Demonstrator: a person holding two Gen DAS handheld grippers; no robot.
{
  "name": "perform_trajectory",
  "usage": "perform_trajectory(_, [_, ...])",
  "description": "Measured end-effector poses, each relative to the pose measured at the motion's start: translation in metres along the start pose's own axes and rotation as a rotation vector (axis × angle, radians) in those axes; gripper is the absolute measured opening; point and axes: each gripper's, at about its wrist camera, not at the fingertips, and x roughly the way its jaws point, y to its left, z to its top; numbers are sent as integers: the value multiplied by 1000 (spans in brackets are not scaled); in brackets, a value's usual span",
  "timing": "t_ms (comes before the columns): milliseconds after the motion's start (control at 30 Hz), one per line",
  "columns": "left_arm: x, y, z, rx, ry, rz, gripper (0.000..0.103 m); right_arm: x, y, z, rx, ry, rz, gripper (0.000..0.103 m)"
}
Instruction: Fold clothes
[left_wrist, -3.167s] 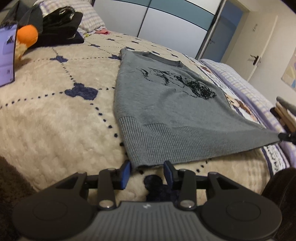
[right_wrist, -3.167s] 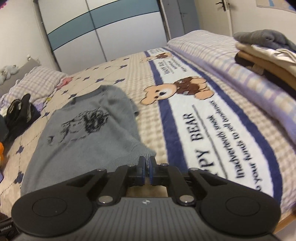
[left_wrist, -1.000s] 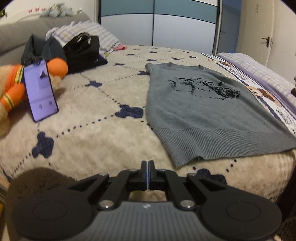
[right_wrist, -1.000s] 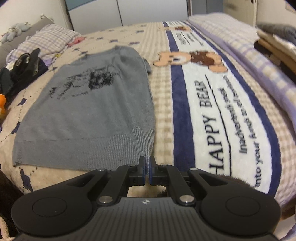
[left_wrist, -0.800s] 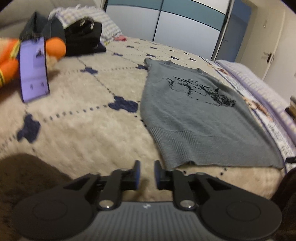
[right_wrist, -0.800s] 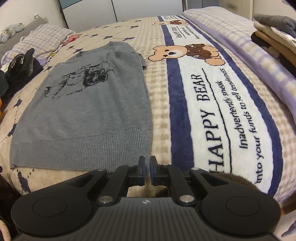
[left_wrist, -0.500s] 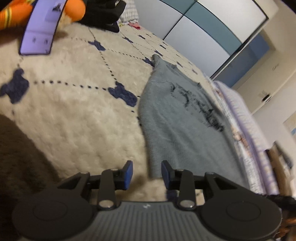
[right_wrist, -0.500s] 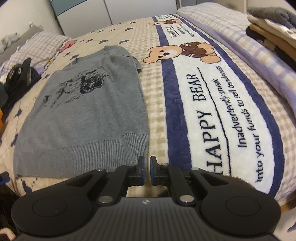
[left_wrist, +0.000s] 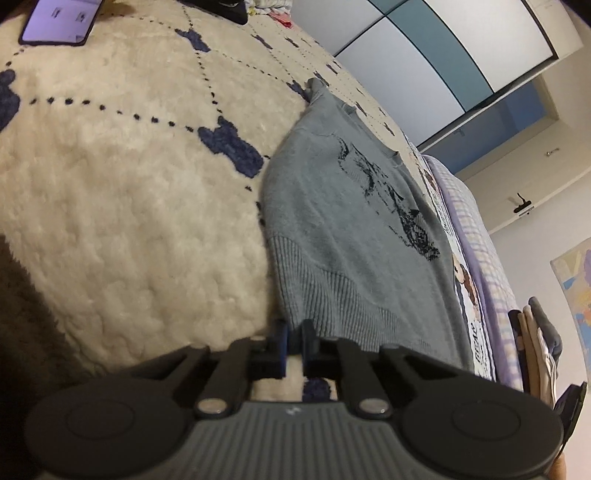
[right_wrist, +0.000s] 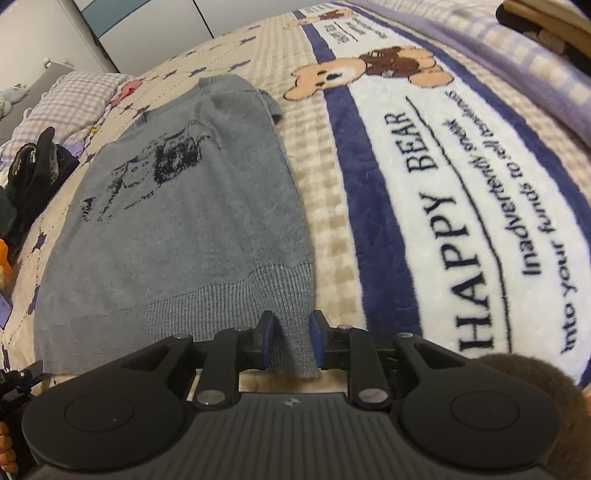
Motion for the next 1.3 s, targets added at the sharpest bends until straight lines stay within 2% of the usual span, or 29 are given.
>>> perform_trajectory(33, [-2, -1, 0, 12, -13, 13, 6, 1, 0, 0, 0, 2, 1, 23])
perform_trajectory(100, [-10, -7, -1, 59, -46, 63, 6, 0, 0, 2, -3, -3, 11, 8])
perform_trajectory(200, [-26, -20, 0, 154, -103, 114, 5, -9, 0, 3, -21, -35, 8, 5])
perform_trajectory(300, [-41, -31, 1, 225, -132, 128, 5, -23, -1, 5, -36, -78, -4, 4])
perform_trajectory(533, [-49, -31, -5, 269, -106, 138, 5, -38, 1, 6, -87, -103, -18, 4])
perform_trajectory(667, [-29, -20, -11, 260, -51, 191, 5, -25, 1, 4, -86, -69, -39, 4])
perform_trajectory(833, [-16, -17, -13, 297, -31, 224, 6, -7, 3, 2, -74, -22, -56, 4])
perform_trajectory(933, [-16, -18, -10, 313, -12, 215, 13, -1, -1, 6, -32, 9, -40, 9])
perform_trajectory(1067, [-24, -19, 0, 296, -4, 207, 40, -7, -7, 21, 32, -4, -1, 11])
perform_trajectory(1100, [-27, -21, 4, 295, -13, 211, 43, -9, -8, 26, 42, -16, 4, 17])
perform_trajectory(1167, [-32, -26, 13, 302, -37, 222, 46, -12, -9, 38, 65, -42, 17, 25])
perform_trajectory(1300, [-32, -40, 33, 319, -74, 219, 53, -12, -10, 68, 119, -90, 48, 27])
